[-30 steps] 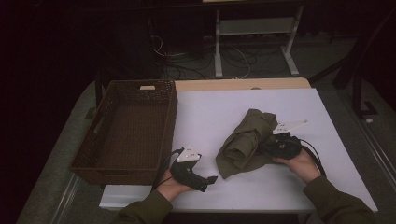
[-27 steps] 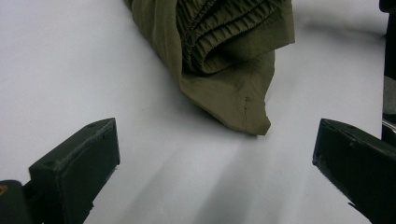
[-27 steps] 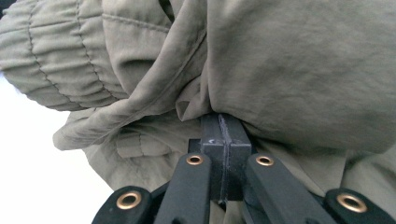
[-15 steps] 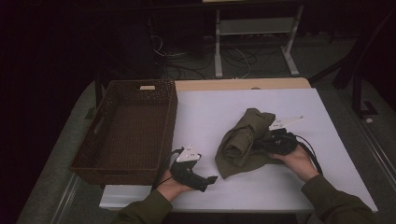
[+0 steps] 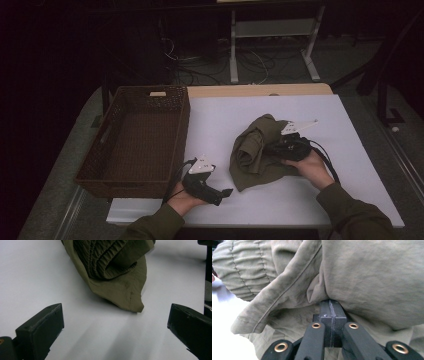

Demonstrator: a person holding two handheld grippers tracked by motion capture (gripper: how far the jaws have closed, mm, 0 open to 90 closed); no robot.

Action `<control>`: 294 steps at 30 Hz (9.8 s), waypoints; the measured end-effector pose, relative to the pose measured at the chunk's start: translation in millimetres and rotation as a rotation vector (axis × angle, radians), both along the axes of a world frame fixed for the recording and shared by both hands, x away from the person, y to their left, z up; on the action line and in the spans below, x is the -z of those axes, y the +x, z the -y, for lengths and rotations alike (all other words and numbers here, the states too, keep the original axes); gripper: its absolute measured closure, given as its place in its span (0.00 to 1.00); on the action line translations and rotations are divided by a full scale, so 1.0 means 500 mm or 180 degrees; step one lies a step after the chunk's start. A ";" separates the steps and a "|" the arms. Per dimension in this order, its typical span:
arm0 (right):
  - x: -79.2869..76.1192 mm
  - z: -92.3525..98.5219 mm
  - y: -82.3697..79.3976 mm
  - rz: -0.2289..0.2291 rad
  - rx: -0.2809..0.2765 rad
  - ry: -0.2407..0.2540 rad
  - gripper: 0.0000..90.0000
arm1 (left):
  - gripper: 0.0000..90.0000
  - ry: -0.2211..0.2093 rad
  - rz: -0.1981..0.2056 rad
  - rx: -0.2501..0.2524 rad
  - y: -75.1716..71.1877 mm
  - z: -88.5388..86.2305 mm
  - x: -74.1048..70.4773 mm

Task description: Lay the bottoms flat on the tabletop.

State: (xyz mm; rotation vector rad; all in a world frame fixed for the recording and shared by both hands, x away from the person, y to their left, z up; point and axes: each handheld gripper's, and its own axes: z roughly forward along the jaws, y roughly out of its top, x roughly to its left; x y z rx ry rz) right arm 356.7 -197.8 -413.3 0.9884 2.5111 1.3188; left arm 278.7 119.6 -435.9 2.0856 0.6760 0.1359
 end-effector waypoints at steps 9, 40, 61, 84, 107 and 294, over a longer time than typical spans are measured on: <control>0.002 -0.028 0.019 0.0024 -0.0013 0.0026 0.99 | 0.00 -0.0009 0.0003 0.0001 -0.001 0.000 -0.001; -0.054 0.032 0.001 0.0119 0.0150 0.0102 0.72 | 0.00 -0.0012 -0.0001 0.0006 -0.002 0.000 -0.001; 0.010 0.165 0.004 -0.0041 0.0798 -0.0352 0.43 | 0.00 -0.0001 -0.0011 0.0020 -0.001 0.002 0.000; 0.069 0.175 0.036 -0.0334 0.0601 -0.0511 0.63 | 0.00 0.0017 -0.0009 0.0028 -0.002 0.003 0.001; 0.037 0.144 0.007 -0.0406 0.0193 -0.0367 0.99 | 0.00 -0.0004 -0.0015 0.0014 0.000 0.002 0.001; -0.097 0.042 0.220 0.0134 0.0903 0.0077 0.44 | 0.00 -0.0036 -0.0043 -0.0014 -0.002 -0.001 0.001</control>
